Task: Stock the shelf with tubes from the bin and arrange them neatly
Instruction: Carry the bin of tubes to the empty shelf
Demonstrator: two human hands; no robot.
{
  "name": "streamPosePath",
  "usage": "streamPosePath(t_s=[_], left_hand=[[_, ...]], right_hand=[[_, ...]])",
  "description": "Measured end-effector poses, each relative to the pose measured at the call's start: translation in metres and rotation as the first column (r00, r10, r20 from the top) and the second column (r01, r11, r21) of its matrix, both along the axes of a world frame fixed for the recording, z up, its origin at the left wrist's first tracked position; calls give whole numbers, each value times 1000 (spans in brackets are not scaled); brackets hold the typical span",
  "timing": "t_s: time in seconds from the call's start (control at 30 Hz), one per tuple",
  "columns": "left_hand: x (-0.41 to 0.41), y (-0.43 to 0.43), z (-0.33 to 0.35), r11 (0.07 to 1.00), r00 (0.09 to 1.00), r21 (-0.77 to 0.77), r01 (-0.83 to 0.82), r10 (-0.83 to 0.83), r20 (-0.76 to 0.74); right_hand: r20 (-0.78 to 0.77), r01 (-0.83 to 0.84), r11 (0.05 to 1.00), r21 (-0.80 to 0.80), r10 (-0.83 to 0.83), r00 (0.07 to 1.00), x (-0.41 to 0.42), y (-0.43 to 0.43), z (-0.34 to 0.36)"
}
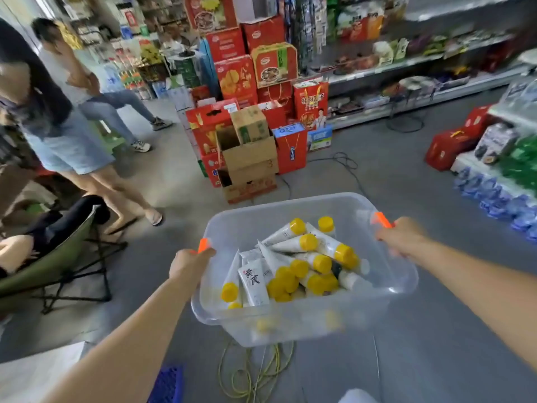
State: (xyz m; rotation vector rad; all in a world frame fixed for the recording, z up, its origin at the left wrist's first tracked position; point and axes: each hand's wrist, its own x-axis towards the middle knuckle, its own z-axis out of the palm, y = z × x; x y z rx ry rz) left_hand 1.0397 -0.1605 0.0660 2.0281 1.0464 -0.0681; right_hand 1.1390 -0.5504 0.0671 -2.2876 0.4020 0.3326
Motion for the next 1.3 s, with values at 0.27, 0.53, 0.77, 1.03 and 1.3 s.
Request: streamPosePath(t_s=[0.27, 0.53, 0.77, 1.03, 1.3], left_hand=[[213, -44, -4, 993, 994, -44, 106, -104, 46], [438, -94, -14, 993, 992, -74, 92, -86, 90], [620, -128, 7, 994, 988, -37, 99, -94, 121], [884, -138, -10, 983, 973, 41, 181, -185, 139], [1131, -166, 3, 930, 921, 62, 363, -368, 129]], right_hand=[[-7, 158, 986, -48, -159, 987, 163, -51, -6], [10, 211, 978, -1, -211, 978, 381, -99, -4], [84, 276, 961, 3, -275, 958, 556, -126, 10], [81, 375, 927, 7, -375, 924, 776, -143, -18], [94, 484, 874, 35, -485, 869, 967, -165, -15]])
